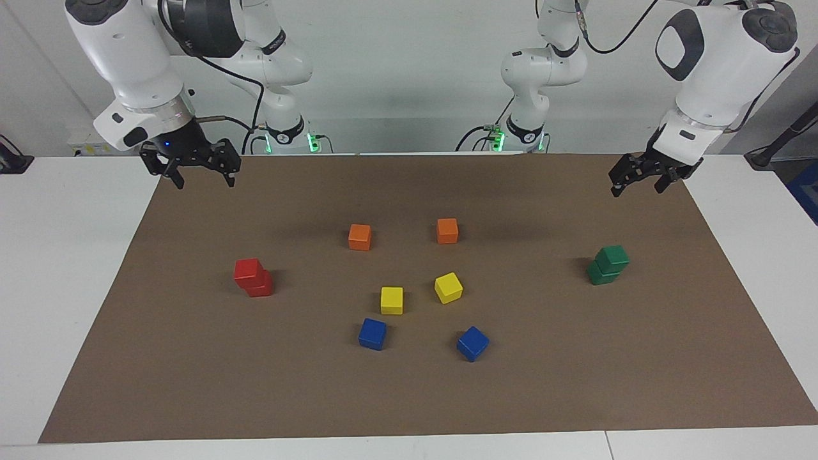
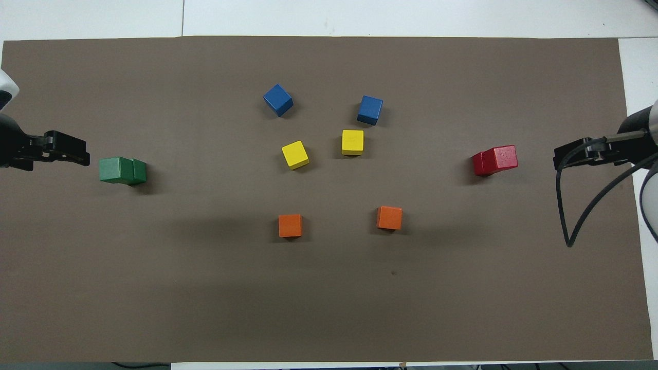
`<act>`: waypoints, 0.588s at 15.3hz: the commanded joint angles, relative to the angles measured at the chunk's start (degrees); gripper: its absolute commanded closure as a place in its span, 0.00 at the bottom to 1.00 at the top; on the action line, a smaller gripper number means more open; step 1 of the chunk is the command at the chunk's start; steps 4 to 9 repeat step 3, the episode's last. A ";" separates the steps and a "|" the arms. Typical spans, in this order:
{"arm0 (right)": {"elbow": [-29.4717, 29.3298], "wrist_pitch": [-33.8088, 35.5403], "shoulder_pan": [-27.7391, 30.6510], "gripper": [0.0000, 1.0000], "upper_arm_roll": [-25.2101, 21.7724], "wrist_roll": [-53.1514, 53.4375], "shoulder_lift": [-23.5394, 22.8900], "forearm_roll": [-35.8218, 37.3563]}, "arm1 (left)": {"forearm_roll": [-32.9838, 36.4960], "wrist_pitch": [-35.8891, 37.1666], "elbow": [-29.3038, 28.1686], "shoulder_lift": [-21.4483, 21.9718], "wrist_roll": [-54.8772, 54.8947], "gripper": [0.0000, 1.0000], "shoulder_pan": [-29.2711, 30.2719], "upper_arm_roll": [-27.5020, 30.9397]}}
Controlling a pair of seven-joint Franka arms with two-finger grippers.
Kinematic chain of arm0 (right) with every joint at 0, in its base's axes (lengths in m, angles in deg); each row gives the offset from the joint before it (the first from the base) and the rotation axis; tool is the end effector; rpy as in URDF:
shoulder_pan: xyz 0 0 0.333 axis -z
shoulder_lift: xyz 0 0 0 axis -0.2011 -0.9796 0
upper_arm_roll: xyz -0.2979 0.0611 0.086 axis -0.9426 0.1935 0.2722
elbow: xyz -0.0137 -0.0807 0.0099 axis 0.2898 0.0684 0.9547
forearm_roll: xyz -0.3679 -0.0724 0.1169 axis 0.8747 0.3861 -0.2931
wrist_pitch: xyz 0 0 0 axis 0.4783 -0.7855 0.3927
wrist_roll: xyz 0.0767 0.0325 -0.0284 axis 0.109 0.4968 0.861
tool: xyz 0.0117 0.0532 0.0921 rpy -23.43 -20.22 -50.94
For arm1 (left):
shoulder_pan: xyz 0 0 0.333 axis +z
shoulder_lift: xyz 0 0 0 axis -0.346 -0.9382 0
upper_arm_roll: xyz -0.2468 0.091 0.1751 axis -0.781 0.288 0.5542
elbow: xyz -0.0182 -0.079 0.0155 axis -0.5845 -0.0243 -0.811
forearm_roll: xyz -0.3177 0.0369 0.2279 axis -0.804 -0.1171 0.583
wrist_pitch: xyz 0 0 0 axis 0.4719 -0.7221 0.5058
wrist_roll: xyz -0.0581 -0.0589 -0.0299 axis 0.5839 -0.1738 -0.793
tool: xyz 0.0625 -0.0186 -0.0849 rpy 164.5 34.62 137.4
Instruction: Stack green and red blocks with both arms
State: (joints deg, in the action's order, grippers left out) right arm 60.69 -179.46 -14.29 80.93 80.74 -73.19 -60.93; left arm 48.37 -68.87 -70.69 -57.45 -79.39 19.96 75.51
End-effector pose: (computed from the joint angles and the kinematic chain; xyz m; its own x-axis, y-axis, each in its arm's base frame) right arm 0.5491 0.0044 0.5982 0.9984 0.0414 -0.0387 0.0425 -0.9987 0.0280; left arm 0.5623 -0.0166 0.5841 0.9993 0.0056 -0.0364 0.0054 -1.0000 -0.0064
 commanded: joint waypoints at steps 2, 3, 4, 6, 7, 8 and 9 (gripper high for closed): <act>0.81 0.75 0.93 0.00 0.47 0.65 0.92 -1.00 | -0.05 -0.96 -1.72 1.54 -0.18 0.00 -0.15 0.34; 0.81 0.84 1.10 0.00 0.47 0.74 0.92 -1.00 | -0.14 -0.96 -1.72 1.54 -0.18 0.00 -0.15 0.34; 0.81 0.84 1.10 0.00 0.47 0.74 0.92 -1.00 | -0.14 -0.96 -1.72 1.54 -0.18 0.00 -0.15 0.34; 0.81 0.84 1.10 0.00 0.47 0.74 0.92 -1.00 | -0.14 -0.96 -1.72 1.54 -0.18 0.00 -0.15 0.34; 0.81 0.84 1.10 0.00 0.47 0.74 0.92 -1.00 | -0.14 -0.96 -1.72 1.54 -0.18 0.00 -0.15 0.34; 0.81 0.84 1.10 0.00 0.47 0.74 0.92 -1.00 | -0.14 -0.96 -1.72 1.54 -0.18 0.00 -0.15 0.34; 0.81 0.84 1.10 0.00 0.47 0.74 0.92 -1.00 | -0.14 -0.96 -1.72 1.54 -0.18 0.00 -0.15 0.34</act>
